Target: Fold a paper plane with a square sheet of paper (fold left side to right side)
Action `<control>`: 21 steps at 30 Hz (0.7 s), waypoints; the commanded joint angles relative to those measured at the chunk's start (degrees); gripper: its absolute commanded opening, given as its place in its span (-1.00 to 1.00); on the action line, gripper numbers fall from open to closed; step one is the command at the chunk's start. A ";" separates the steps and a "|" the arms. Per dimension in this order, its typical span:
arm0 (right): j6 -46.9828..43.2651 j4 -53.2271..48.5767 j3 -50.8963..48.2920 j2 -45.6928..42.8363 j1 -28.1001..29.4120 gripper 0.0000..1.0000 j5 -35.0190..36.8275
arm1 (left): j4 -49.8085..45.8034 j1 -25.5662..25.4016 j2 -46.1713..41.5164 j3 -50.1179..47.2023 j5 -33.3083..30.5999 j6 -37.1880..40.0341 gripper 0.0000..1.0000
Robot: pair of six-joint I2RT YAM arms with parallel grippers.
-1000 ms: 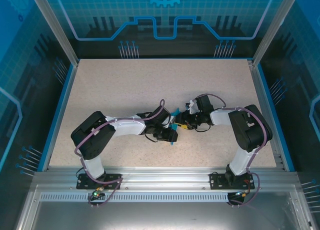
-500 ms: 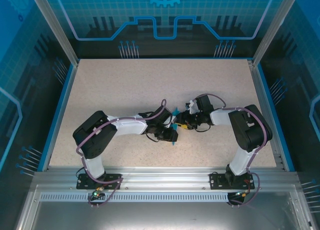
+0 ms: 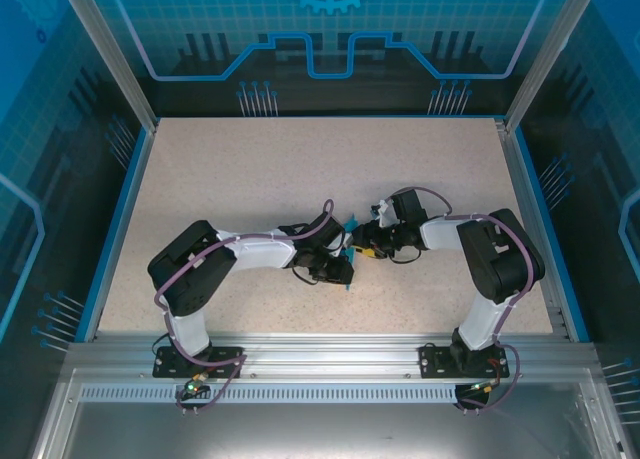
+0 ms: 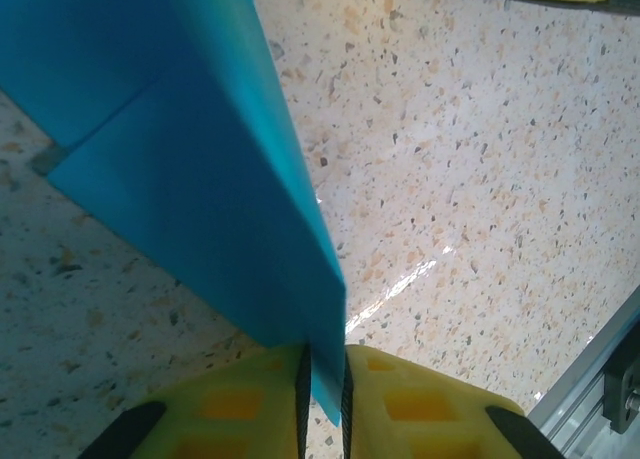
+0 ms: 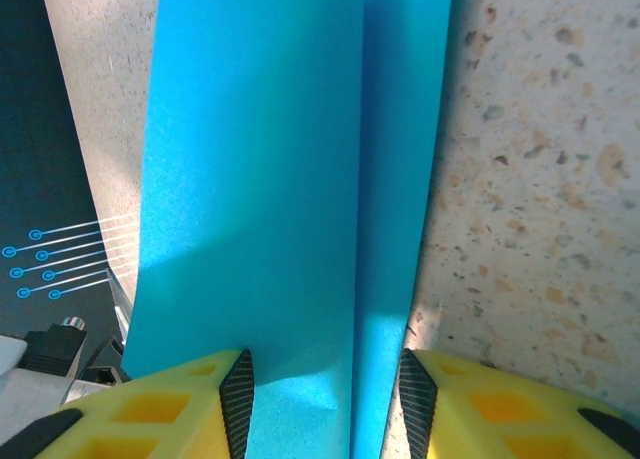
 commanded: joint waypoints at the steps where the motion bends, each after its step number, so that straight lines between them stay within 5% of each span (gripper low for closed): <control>1: -1.51 -1.37 -0.70 2.59 1.01 -0.08 2.69 | -1.21 -0.36 1.11 1.25 0.51 0.15 -0.63; 21: -1.77 -2.59 -0.97 2.60 0.73 -0.08 3.12 | 1.11 0.09 3.86 1.25 3.66 -0.38 -0.71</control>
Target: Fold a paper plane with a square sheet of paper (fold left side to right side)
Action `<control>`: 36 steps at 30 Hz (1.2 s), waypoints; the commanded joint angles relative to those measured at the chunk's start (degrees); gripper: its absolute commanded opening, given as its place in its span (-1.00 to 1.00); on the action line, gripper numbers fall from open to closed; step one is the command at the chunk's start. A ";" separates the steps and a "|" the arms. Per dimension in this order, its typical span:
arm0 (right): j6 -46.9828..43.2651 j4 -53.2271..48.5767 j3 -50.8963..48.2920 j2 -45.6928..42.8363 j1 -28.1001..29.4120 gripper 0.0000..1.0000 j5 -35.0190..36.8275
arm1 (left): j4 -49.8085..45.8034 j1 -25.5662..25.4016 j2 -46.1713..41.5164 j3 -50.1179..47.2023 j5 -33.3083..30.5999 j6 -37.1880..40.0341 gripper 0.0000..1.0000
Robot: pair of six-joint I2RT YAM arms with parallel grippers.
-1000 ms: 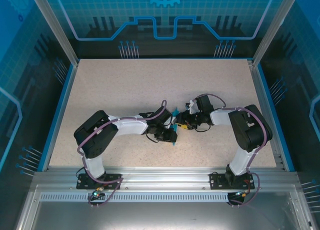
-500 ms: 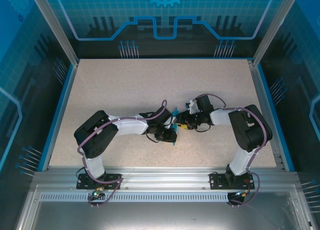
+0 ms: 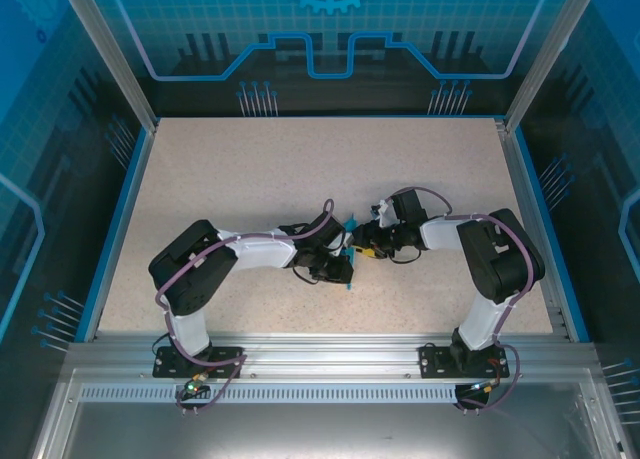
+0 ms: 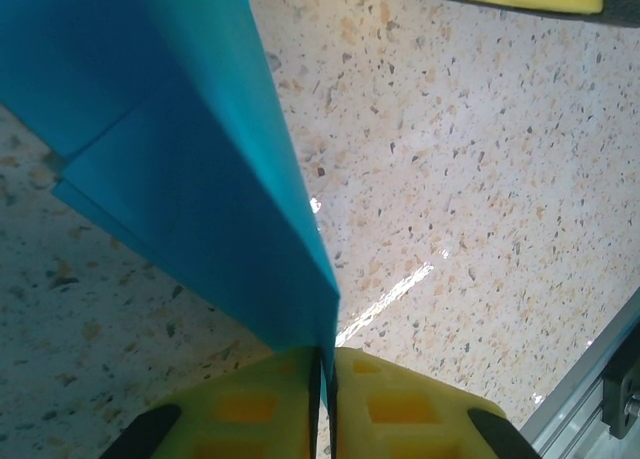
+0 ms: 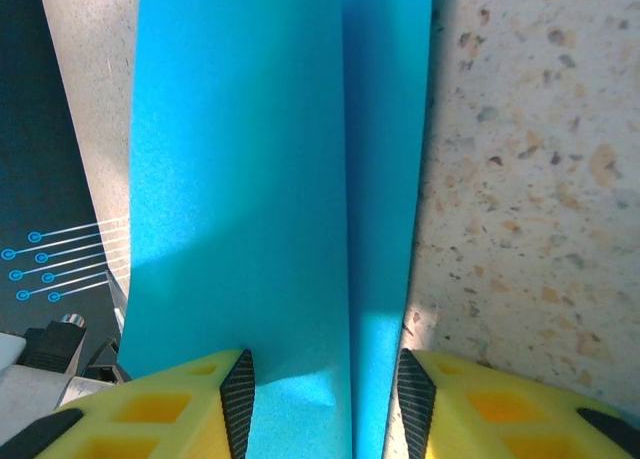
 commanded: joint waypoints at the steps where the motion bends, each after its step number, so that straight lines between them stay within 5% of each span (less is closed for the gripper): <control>1: -1.93 -2.74 -0.86 2.69 0.73 -0.08 2.99 | 0.54 -0.02 3.39 1.19 3.35 -0.44 -0.69; 15: -2.45 -3.65 -0.70 2.77 0.62 -0.09 2.76 | 0.03 1.77 -5.49 -1.21 4.00 1.23 -0.10; 21: -2.56 -3.77 -0.76 2.61 0.42 -0.09 2.87 | -0.12 7.20 -12.55 -3.55 5.74 1.28 0.11; 27: -2.64 -3.88 -0.77 2.66 0.33 -0.09 2.79 | -0.66 12.50 -11.21 -1.00 8.34 1.61 0.08; 36: -2.72 -4.13 -0.88 2.30 0.28 -0.09 2.91 | 0.07 13.03 -2.73 5.79 10.78 1.73 -0.01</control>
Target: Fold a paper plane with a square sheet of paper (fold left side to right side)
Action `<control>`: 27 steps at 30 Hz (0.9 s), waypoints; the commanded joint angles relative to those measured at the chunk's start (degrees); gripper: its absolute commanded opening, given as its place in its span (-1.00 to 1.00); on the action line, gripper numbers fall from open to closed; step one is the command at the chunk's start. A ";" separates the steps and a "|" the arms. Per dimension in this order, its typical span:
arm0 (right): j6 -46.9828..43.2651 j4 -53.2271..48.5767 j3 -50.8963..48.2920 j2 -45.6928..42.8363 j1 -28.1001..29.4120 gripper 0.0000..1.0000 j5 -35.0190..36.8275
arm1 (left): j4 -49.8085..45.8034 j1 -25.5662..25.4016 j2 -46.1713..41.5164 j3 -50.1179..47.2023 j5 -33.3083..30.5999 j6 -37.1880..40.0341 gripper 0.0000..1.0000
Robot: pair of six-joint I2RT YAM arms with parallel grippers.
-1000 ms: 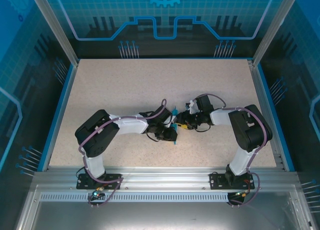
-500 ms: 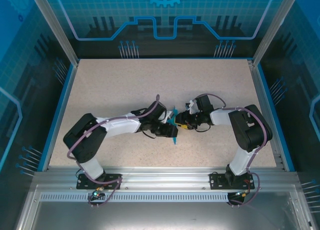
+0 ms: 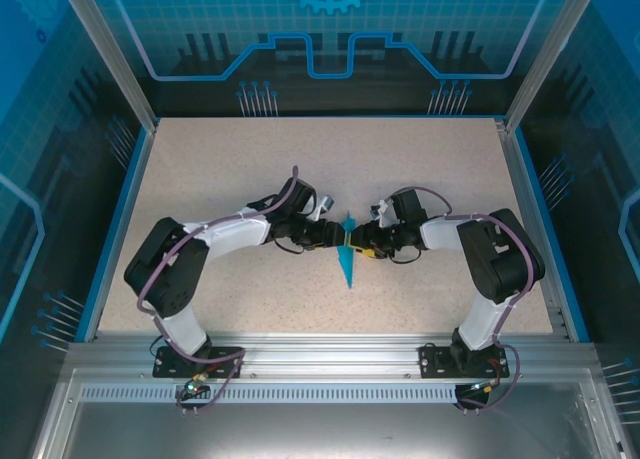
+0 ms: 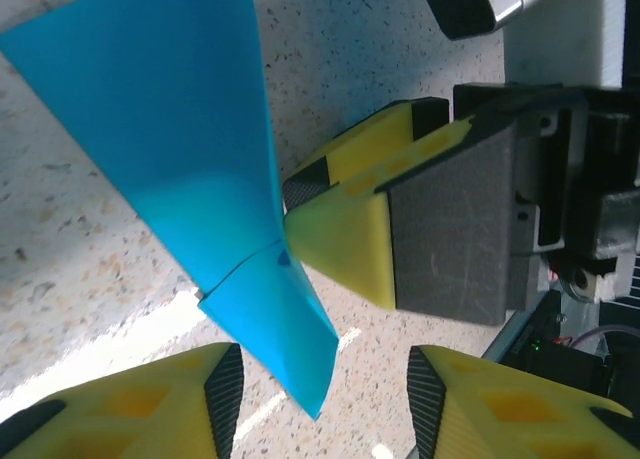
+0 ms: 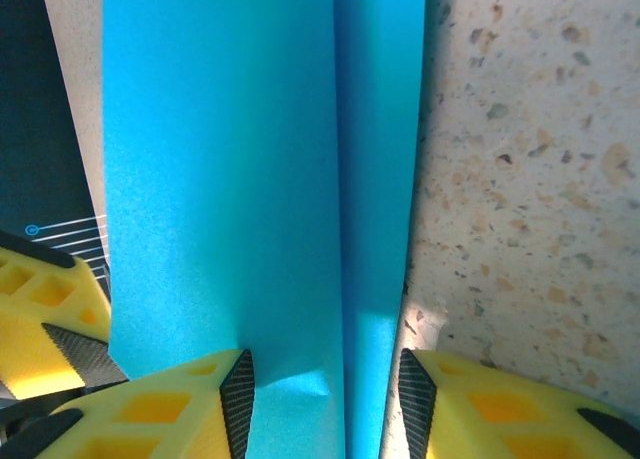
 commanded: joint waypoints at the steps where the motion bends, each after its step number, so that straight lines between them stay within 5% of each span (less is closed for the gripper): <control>1: -1.57 -3.91 -0.92 2.28 0.33 -0.09 3.05 | -0.65 0.11 2.94 3.34 2.20 1.35 -0.04; 16: -2.13 -4.36 -1.00 2.32 0.17 -0.08 3.00 | -5.55 1.45 10.05 9.39 -2.52 3.36 -0.63; 27: -2.98 -5.46 -0.75 2.39 0.08 -0.08 3.26 | -4.55 1.80 12.46 10.71 -1.80 5.57 -0.71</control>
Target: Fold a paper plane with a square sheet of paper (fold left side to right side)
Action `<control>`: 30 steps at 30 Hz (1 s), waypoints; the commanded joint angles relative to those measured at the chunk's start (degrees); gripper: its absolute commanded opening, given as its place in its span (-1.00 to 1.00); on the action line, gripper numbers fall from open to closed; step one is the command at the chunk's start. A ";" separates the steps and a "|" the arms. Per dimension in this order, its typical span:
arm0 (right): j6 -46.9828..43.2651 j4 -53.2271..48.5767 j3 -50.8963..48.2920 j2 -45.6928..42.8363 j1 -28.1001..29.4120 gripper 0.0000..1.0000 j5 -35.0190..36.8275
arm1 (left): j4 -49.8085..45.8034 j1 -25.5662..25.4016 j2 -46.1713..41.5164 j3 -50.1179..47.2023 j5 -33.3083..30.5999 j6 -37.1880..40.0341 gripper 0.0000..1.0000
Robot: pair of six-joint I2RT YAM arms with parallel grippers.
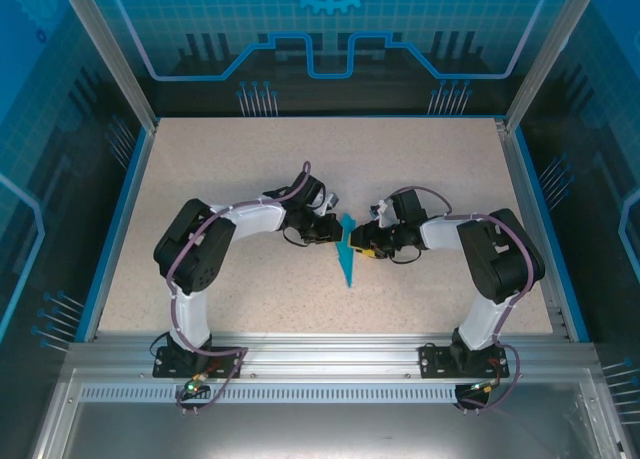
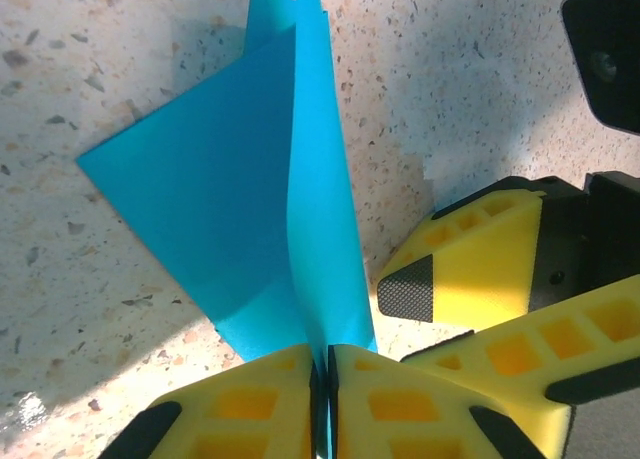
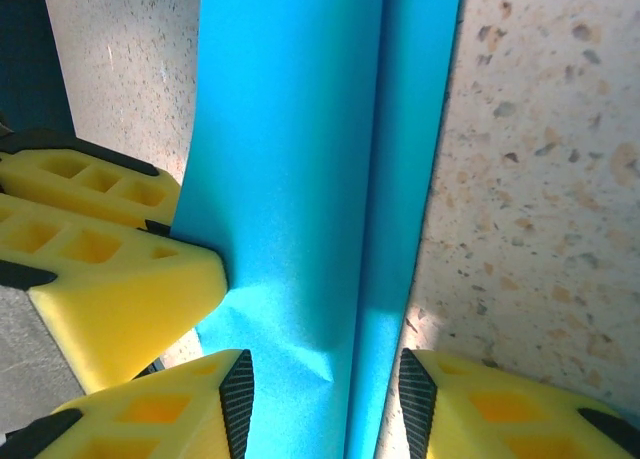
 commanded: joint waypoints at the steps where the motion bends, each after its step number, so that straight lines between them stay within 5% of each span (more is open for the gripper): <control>1: -1.77 -4.96 -0.85 2.35 0.08 -0.08 3.37 | -0.63 0.41 1.38 2.07 0.48 2.19 -0.72; 16: -2.04 -4.91 -0.81 1.92 -0.07 -0.08 2.93 | 0.22 0.47 5.45 2.69 0.85 2.28 -0.73; 25: -3.92 -6.69 -2.59 -7.28 -4.46 -0.06 -0.54 | 1.19 0.40 7.33 2.11 1.14 1.85 -0.73; 30: -2.67 -6.23 -4.84 -12.10 -3.82 -0.33 -3.40 | 1.51 0.44 7.78 2.25 1.42 1.60 -0.72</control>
